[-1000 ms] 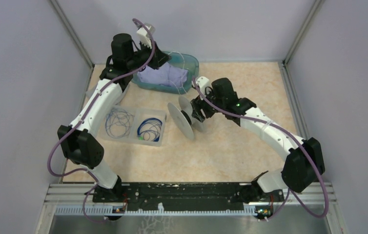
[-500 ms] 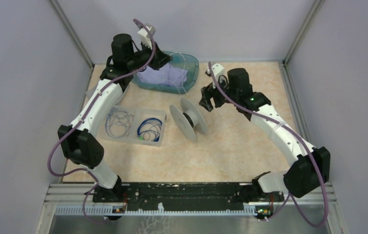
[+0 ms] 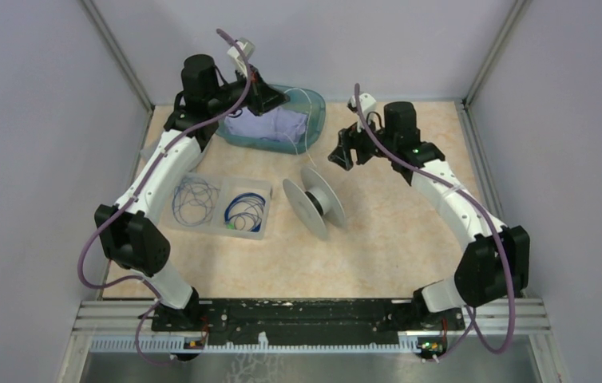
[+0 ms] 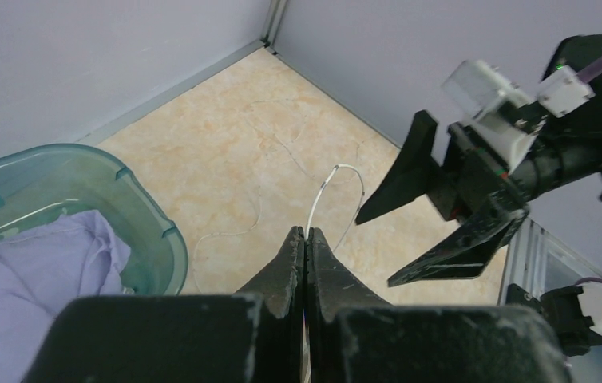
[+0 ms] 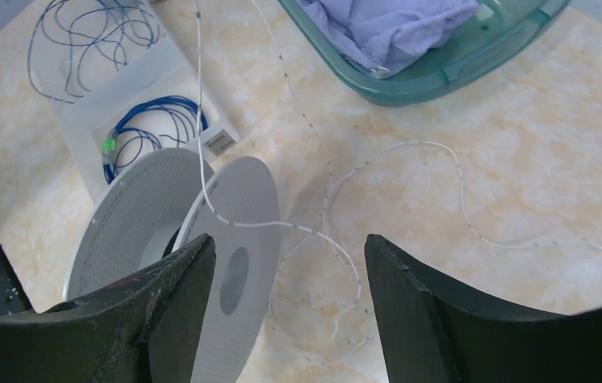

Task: Wrap the cables
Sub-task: Wrap the cable around the cable reel.

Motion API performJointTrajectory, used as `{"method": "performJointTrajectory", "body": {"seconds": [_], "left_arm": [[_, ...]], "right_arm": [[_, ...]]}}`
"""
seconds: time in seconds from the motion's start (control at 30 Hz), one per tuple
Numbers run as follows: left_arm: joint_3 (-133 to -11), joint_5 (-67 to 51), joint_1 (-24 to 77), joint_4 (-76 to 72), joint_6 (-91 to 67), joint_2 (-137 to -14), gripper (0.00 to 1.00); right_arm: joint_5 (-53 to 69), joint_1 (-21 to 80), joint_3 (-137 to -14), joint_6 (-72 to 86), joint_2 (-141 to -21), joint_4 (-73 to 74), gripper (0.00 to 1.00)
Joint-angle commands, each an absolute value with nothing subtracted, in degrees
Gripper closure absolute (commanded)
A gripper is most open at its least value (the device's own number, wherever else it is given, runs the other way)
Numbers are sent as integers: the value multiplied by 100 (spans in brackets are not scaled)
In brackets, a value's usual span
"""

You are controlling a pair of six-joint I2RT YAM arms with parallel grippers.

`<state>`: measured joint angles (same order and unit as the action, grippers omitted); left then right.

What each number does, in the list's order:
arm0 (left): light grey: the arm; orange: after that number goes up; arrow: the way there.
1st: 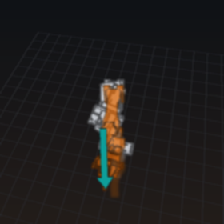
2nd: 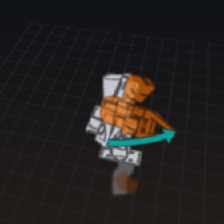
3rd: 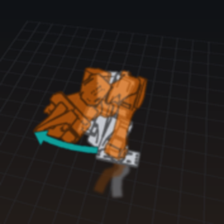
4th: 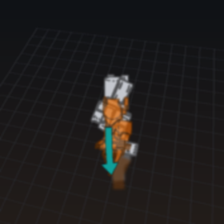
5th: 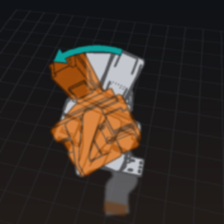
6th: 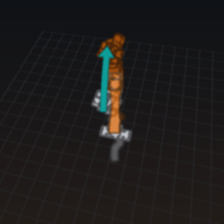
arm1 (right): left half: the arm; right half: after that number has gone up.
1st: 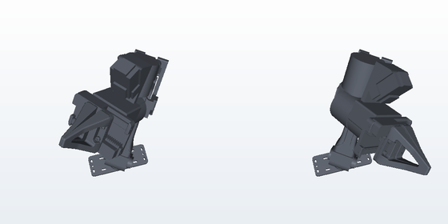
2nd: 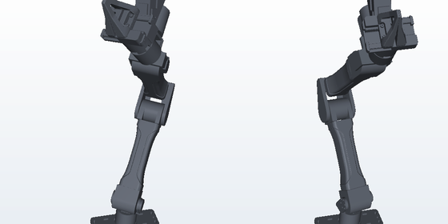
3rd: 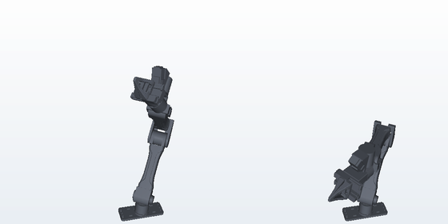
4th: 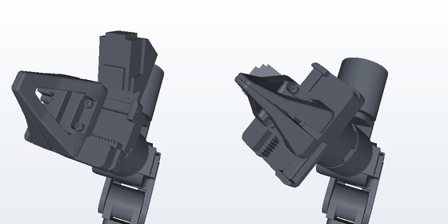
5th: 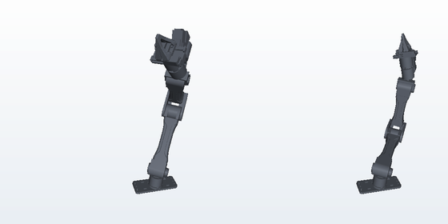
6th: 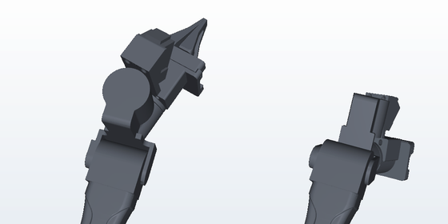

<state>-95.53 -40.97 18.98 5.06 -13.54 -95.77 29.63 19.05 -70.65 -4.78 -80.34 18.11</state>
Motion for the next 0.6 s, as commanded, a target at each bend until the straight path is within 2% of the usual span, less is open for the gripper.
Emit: {"method": "performJointTrajectory", "body": {"seconds": [0.0, 0.2, 0.37, 0.57], "left_arm": [[-9584, -4531, 1916, 113, -1910, -9403, 100], [-9644, -4640, 1916, 88, -2045, -9387, 100], [-9611, -4729, 1916, -5, -2239, -9404, 100], [-9555, -4857, 1916, -160, -2501, -9400, 100]], "right_arm": [[3836, 1892, -7338, -547, -8320, 1231, 31], [4625, 1874, -7256, -797, -8492, 1225, 29], [5254, 1887, -7133, -381, -8593, 815, 29], [5250, 2155, -7009, -202, -8922, 692, 32]]}}
